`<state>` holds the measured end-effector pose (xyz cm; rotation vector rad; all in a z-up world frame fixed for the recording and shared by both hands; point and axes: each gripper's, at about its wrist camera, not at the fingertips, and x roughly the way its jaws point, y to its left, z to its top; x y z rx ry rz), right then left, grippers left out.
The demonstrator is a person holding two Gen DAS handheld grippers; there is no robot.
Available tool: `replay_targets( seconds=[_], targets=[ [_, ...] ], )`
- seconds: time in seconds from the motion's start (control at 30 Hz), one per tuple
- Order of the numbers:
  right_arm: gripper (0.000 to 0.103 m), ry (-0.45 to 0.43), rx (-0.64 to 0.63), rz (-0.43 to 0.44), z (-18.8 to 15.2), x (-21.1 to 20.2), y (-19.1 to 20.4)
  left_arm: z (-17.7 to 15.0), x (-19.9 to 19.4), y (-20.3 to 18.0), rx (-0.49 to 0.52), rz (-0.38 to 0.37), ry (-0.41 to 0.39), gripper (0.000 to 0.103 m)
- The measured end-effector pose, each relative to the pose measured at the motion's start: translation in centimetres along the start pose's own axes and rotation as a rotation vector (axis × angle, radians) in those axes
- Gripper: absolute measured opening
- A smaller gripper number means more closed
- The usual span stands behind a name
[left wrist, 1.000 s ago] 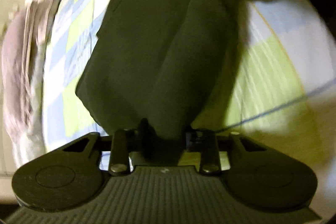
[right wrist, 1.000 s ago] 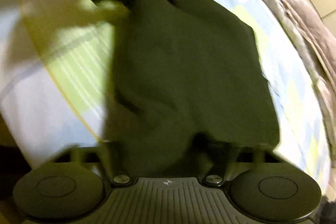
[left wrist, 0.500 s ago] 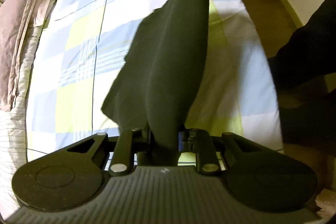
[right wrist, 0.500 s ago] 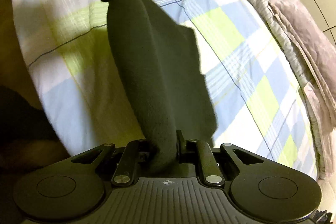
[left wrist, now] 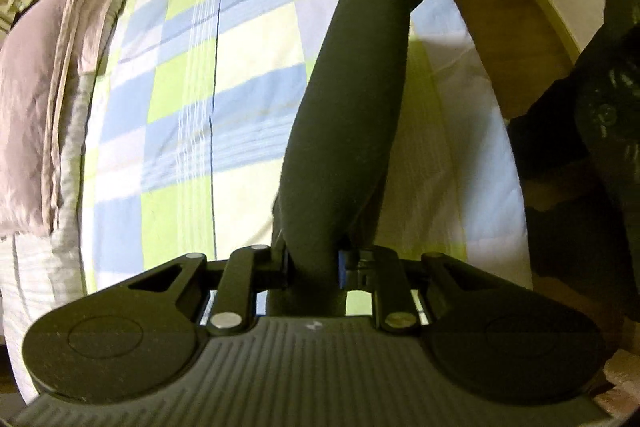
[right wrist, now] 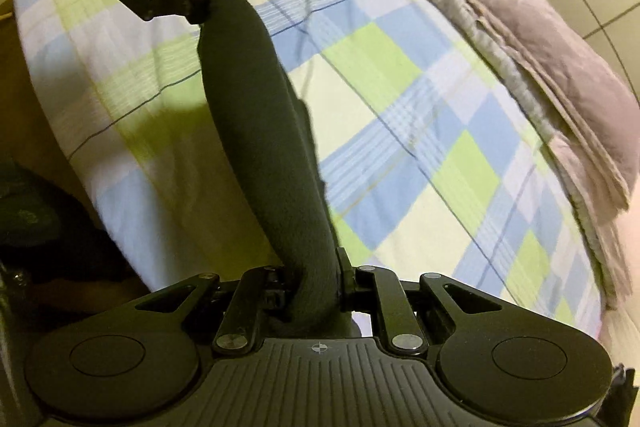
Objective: Fold clothes
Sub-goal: 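Carry the folded shirt with both grippers toward the clothes stack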
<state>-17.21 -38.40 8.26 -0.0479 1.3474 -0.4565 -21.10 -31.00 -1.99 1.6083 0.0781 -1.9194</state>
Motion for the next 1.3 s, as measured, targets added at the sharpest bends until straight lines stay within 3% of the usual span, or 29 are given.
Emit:
replay_targets(
  seconds=[0.43, 0.7, 0.97, 1.3],
  targets=[
    [0.012, 0.037, 0.147, -0.072, -3.6, -2.7, -1.1, 5.4, 0.5, 0.4, 0.172, 0.013, -0.081, 0.017],
    [0.012, 0.045, 0.251, -0.125, -9.2, -5.2, -4.0, 12.6, 0.5, 0.1, 0.279, 0.040, -0.144, 0.016],
    [0.012, 0.009, 0.279, -0.191, -18.8, -8.7, -10.6, 25.5, 0.3, 0.2, 0.318, 0.098, -0.202, 0.016],
    [0.012, -0.025, 0.265, -0.312, -32.1, -16.0, -24.2, 44.1, -2.9, 3.7, 0.321, 0.186, -0.318, 0.016]
  ],
)
